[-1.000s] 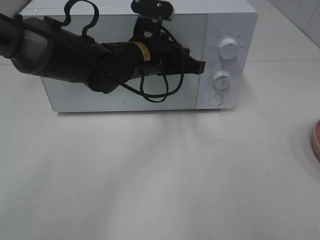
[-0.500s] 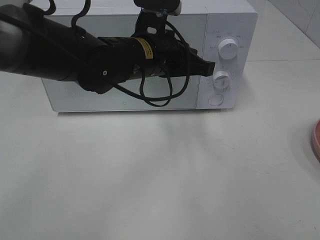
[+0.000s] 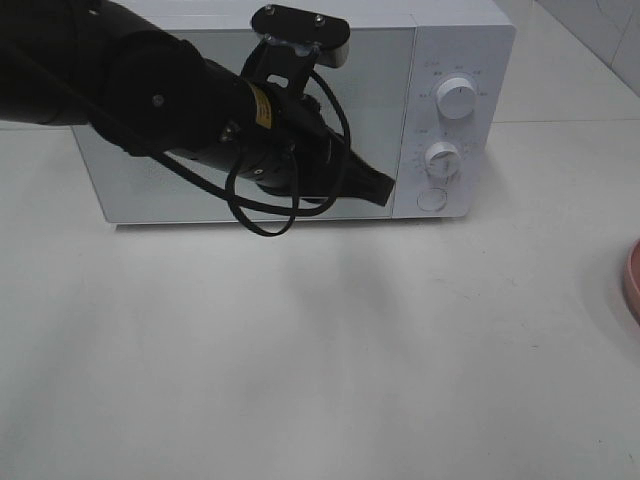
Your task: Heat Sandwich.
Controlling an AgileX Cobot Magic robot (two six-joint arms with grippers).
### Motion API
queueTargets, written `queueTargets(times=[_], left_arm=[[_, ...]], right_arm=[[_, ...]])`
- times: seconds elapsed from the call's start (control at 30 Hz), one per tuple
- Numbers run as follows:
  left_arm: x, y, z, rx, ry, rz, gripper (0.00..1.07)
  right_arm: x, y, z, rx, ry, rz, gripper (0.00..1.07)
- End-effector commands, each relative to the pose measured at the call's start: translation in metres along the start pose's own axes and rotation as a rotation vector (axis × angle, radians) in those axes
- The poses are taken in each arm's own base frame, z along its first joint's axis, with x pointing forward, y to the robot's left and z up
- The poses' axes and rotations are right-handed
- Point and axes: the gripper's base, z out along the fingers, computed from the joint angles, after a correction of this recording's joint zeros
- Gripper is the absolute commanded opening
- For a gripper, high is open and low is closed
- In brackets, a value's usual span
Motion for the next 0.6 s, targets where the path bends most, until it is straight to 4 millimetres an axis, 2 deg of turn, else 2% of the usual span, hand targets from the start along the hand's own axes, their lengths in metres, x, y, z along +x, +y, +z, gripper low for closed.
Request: queueTargets(times=[0.03,0.1,0.33,0.43,0.6], left_arm=[[0.005,-0.001,-0.013,-0.009,0.104,-0.031,0.69],[0.013,0.0,-0.019,-0.023,0.208,-0.035,1.04],[0.023,0.003,-0.03,-0.055,0.356,-0.017,1.01],[0.038,0.006,-0.038,-0.094,0.537,0.001,1.01],[0.044,0.011,-0.046,-0.124,0.635,0.005,1.01]], right_arm=[[0.002,0.0,-0.003,0.005,-0.03,0.004,0.76],[0.002,0.0,-0.003,0.005,-0.03,0.004,0.76],[0.002,0.0,-0.003,0.005,-0.03,0.004,0.76],[0.002,0.0,-0.003,0.005,-0.03,0.004,0.76],[0.002,0.0,-0.003,0.005,-0.03,0.004,0.76]])
